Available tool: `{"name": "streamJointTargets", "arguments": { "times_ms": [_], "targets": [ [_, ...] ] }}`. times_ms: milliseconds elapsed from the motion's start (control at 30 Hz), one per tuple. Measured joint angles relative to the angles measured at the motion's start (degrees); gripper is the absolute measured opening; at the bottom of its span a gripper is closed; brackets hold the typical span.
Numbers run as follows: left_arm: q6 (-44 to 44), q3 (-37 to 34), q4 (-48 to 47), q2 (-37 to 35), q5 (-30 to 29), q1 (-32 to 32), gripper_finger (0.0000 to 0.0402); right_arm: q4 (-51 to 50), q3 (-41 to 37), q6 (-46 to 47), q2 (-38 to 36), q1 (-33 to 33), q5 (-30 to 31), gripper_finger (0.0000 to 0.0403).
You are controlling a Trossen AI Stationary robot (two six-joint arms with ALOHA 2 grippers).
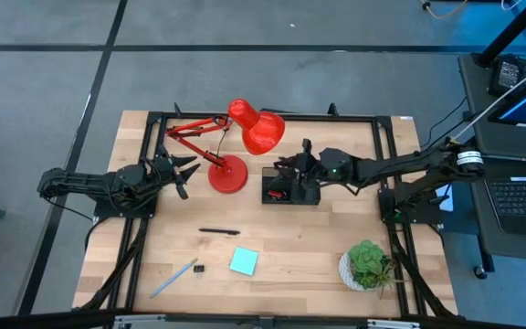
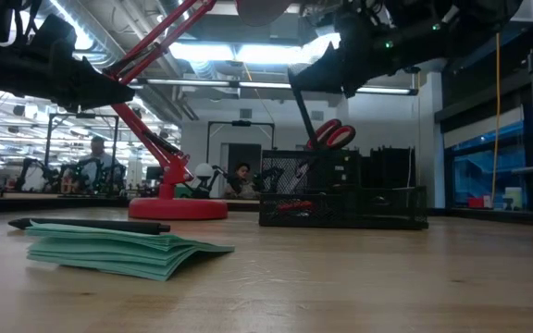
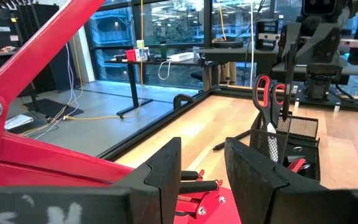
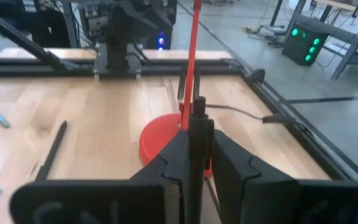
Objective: Pick and place office supplies into organizer
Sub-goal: Put the top right black pen into the black desk organizer
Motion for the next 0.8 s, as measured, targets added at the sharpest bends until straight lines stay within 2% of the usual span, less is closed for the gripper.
{"name": "streamJointTargets", "arguments": {
  "times_ms": [567, 800],
  "targets": [
    [0.0, 0.0, 0.0, 0.0, 0.0, 0.0, 0.0118, 3.1, 0.1, 0.0, 11.7, 0.0, 0.2, 0.0054],
    [0.0, 0.0, 0.0, 0.0, 0.0, 0.0, 0.0118, 5.0, 0.2, -0.7, 14.2, -0.1, 0.9, 0.0054]
  ]
}}
